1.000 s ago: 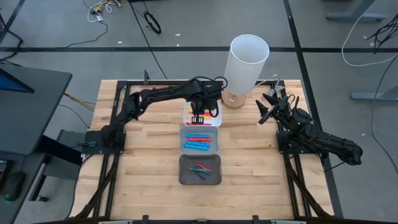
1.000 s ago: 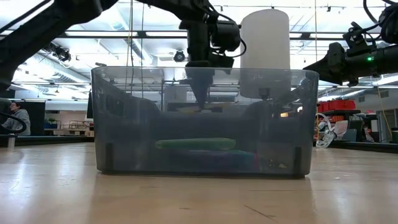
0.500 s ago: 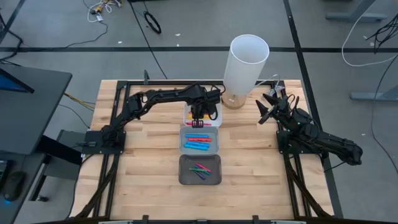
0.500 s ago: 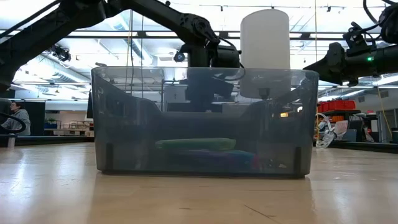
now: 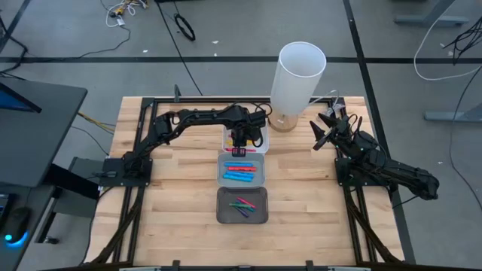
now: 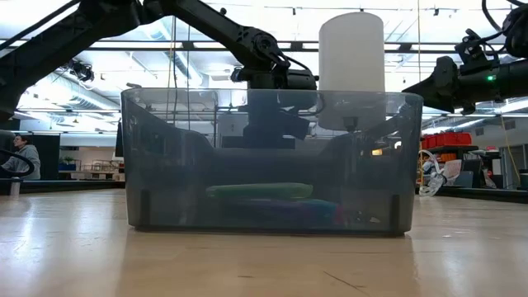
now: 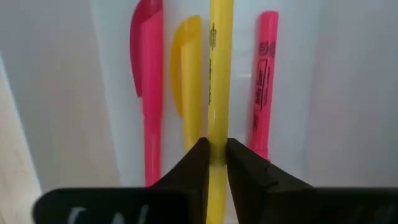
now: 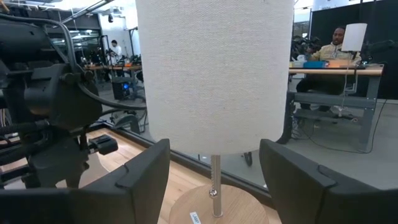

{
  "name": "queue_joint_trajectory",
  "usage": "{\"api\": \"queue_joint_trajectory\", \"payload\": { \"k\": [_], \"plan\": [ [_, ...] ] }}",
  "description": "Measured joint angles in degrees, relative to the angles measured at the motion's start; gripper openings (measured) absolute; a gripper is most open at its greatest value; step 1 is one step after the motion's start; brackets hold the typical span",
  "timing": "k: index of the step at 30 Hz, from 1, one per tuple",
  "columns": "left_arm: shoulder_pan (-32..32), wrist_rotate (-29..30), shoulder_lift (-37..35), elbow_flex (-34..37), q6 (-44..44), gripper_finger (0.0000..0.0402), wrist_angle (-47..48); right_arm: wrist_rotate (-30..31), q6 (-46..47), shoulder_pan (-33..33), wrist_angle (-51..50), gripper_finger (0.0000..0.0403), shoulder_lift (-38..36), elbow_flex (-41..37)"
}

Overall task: Pick & Place Markers
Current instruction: Put the yellow marker pen into the white bin, then return to Home Position

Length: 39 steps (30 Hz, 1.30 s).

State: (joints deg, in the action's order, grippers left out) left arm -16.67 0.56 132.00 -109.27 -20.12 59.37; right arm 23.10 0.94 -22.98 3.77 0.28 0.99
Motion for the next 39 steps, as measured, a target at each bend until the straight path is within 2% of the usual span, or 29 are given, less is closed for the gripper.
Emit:
{"api": "queue_joint_trajectory", "payload": {
  "k": [5, 14, 19, 26, 32, 35, 39],
  "plan": [
    [0.00, 0.09, 0.00, -0.89, -0.09, 0.0098, -0.08, 0.01, 0.00, 0.00, 0.01, 0.0251, 0.00, -0.02],
    [0.00, 0.22, 0.00, -3.34, -0.05, 0.0228, -0.16, 0.01, 0.01, 0.00, 0.01, 0.0251, 0.01, 0.00],
    [0.00, 0.24, -1.48, -3.41, 1.32, 0.0276, 0.59, 0.01, -0.01, 0.00, 0.00, 0.0251, 0.00, 0.00],
    [0.82, 2.36, -7.35, -3.43, 2.10, 0.0302, 1.14, 0.01, 0.01, 0.00, 0.00, 0.0251, 0.01, -0.01],
    [3.40, 3.95, -14.81, -2.68, 8.81, 0.0303, 0.83, 0.01, -0.01, 0.00, 0.01, 0.0251, 0.00, 0.00],
    [4.85, 0.97, -19.47, 1.59, 10.73, 0.0303, -1.19, -0.01, 0.00, 0.00, 0.00, 0.0251, 0.01, 0.00],
    [6.87, -3.26, -27.63, 12.89, 12.44, 0.0303, -9.58, -0.01, 0.01, 0.00, 0.00, 0.0251, 0.02, 0.00]
  ]
}}
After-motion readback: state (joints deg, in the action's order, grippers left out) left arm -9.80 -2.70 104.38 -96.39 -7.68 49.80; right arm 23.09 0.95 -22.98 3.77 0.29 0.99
